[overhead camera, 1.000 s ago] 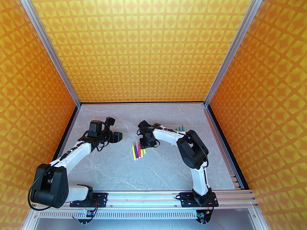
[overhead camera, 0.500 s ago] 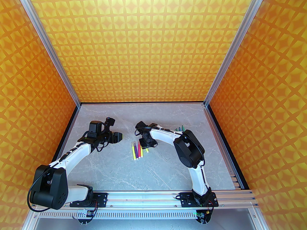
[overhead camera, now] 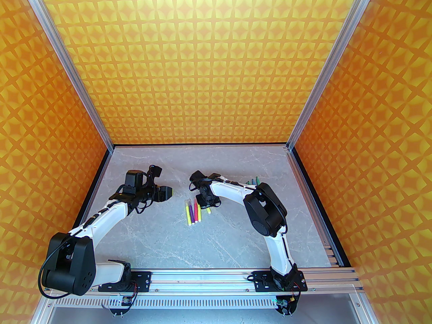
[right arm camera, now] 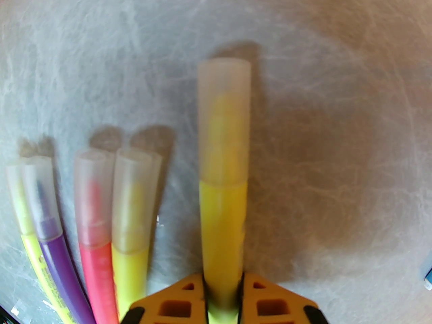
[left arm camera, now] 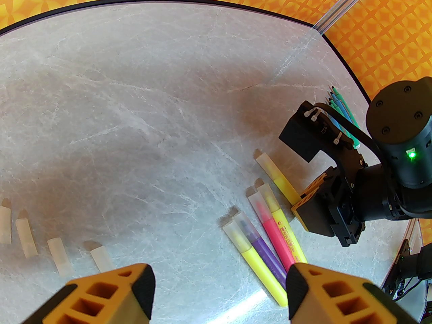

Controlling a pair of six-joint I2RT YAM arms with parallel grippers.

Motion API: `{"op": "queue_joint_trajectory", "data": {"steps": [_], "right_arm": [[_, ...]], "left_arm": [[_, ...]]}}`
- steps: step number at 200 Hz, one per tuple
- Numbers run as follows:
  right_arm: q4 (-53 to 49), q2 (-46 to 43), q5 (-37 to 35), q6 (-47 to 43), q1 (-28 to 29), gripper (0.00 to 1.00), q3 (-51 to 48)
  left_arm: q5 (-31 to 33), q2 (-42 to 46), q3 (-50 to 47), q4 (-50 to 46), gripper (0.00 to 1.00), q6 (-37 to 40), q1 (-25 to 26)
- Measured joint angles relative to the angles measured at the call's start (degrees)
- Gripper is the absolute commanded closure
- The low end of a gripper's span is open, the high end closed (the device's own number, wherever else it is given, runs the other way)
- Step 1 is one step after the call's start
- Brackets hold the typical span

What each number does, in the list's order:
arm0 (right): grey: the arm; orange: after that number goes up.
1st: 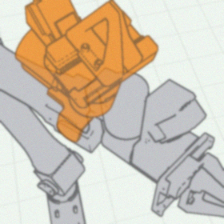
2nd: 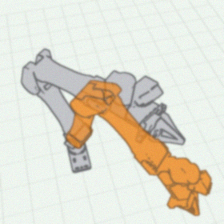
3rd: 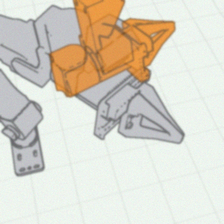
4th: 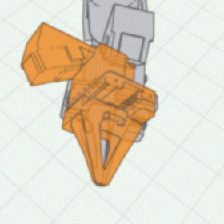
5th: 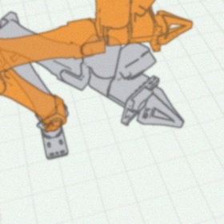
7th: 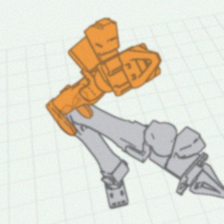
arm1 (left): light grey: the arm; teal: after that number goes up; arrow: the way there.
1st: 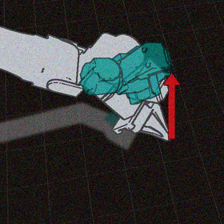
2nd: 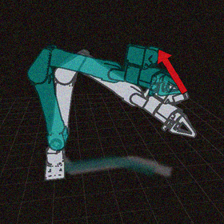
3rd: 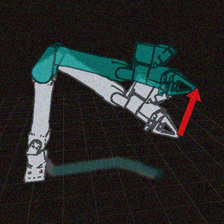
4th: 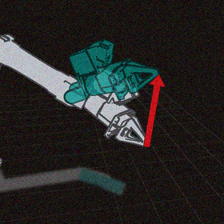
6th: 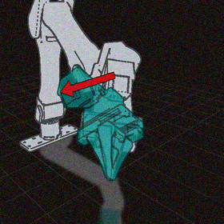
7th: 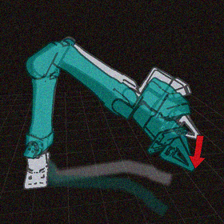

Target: Open the pen caps

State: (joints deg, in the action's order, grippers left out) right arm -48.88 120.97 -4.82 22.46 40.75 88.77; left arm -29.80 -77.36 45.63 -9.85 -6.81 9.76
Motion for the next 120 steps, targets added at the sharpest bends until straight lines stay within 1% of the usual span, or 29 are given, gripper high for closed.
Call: {"op": "queue_joint_trajectory", "data": {"steps": [34,70,90,120], "right_arm": [[1.22,-2.62,-1.27,-0.2,-0.39,1.0,-3.1],[5.14,-9.44,-0.5,-0.42,-0.7,1.0,-7.17],[9.81,-14.51,2.27,-1.14,-0.76,1.0,-10.47],[18.01,-20.61,8.33,-2.62,-0.76,1.0,-15.54]], "left_arm": [[-1.7,-1.03,0.0,1.38,0.32,-0.85,0.0],[-5.44,-2.14,0.0,3.74,0.33,-3.37,-0.02],[-8.39,-2.91,0.0,5.79,0.33,-5.22,0.0],[-12.76,-3.65,0.0,9.27,0.34,-8.22,0.0]]}}
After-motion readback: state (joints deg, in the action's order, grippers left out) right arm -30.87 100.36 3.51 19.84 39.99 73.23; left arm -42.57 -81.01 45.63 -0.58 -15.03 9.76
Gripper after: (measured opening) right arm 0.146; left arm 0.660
